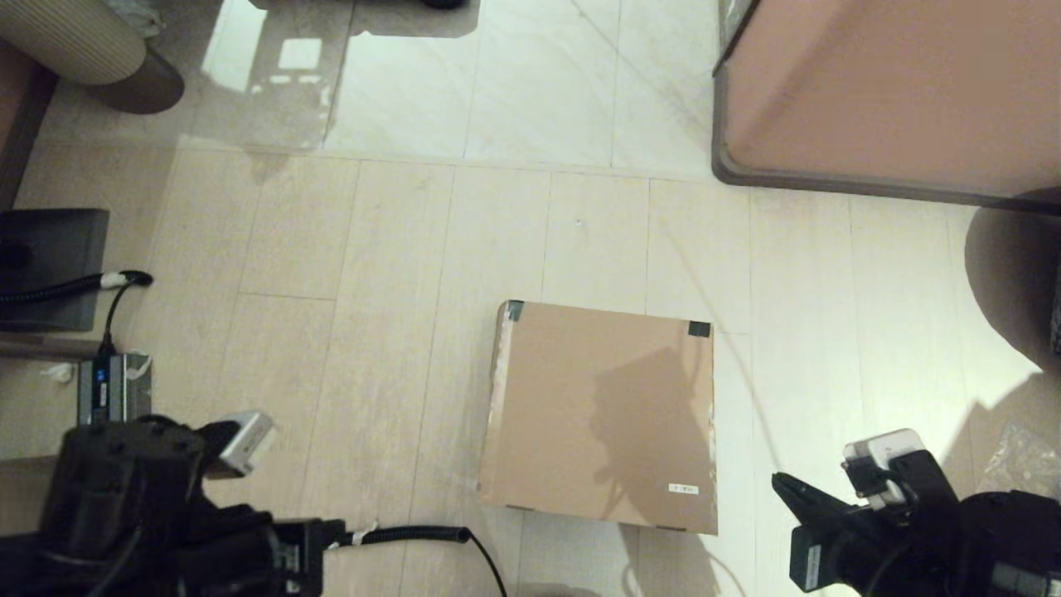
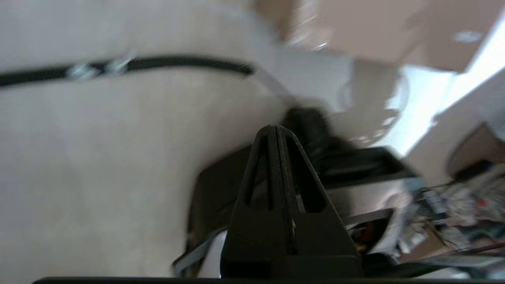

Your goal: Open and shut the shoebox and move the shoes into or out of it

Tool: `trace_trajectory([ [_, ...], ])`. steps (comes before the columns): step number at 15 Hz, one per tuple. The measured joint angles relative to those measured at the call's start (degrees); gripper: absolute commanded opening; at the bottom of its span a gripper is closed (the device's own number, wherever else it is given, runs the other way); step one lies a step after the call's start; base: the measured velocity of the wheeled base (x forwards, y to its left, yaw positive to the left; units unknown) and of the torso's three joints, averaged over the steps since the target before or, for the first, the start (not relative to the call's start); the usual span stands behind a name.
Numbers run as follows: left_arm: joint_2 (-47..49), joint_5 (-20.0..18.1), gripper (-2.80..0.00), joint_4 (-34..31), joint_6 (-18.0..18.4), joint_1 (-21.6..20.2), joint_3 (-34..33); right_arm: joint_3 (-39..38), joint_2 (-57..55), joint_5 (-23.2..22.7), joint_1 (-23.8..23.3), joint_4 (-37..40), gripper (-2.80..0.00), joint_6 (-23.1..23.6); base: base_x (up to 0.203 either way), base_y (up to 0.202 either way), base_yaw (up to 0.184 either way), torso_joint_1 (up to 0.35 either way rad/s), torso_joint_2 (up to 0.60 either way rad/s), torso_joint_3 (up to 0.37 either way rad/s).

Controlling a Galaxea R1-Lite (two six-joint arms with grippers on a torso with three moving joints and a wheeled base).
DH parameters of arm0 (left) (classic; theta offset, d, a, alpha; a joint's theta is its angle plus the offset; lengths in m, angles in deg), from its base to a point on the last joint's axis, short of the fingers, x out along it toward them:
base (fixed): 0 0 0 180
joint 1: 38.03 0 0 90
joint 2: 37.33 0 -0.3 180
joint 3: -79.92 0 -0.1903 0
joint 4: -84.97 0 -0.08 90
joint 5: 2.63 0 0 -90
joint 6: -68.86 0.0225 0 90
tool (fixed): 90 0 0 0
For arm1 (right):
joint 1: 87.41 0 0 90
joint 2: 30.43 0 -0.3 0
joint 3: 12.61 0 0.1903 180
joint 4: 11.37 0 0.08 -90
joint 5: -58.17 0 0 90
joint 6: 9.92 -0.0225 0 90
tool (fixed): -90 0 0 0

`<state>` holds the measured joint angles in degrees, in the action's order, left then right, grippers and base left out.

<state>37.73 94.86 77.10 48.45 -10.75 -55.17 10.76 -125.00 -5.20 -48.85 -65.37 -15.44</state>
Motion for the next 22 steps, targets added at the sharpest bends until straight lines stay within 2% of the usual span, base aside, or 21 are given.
trace_trajectory([
  [3,-5.07,0.06,-2.8,0.13,0.64,-2.44,-4.65,0.0,3.72,8.44,0.15,1.11,-2.8,-3.98,0.0,0.0,0.0,0.0,0.0,0.0],
  [5,-6.35,0.02,-2.8,0.13,0.62,-2.9,-6.08,0.0,5.92,9.28,-1.0,4.66,-2.8,-6.18,0.0,0.0,0.0,0.0,0.0,0.0],
  [8,-6.85,0.1,-2.8,0.15,1.19,-3.31,-6.5,0.0,7.99,9.53,-2.73,5.25,-2.8,-6.7,0.0,0.0,0.0,0.0,0.0,0.0],
  [11,-7.14,0.22,-2.8,0.32,2.36,-7.63,-6.49,0.0,10.6,9.53,-12.12,5.52,-2.8,-6.61,0.0,0.0,0.0,0.0,0.0,0.0],
  [14,-7.51,0.22,-2.8,0.38,3.02,-17.73,-6.5,0.0,16.32,9.36,-27.62,10.12,-2.8,-6.5,0.0,0.0,0.0,0.0,0.0,0.0],
  [16,-9.17,0.58,-2.8,0.38,3.84,-22.54,-6.69,-0.02,23.51,9.22,-32.55,16.35,-2.8,-5.44,0.0,0.0,0.0,0.0,0.0,0.0],
  [18,-12.92,1.62,-2.8,0.36,6.32,-24.26,-7.82,0.0,34.44,7.44,-34.59,25.62,-2.8,-2.71,0.0,0.0,0.0,0.0,0.0,0.0],
  [20,-17.62,1.58,-2.8,0.32,11.17,-24.65,-10.53,0.58,48.98,2.8,-35.5,38.77,-2.8,1.09,0.0,0.0,0.0,0.0,0.0,0.0],
  [22,-21.4,-1.13,-2.8,0.27,14.88,-23.97,-13.2,2.43,63.14,-4.91,-36.08,55.01,-2.8,5.01,0.0,0.0,0.0,0.0,0.0,0.0],
])
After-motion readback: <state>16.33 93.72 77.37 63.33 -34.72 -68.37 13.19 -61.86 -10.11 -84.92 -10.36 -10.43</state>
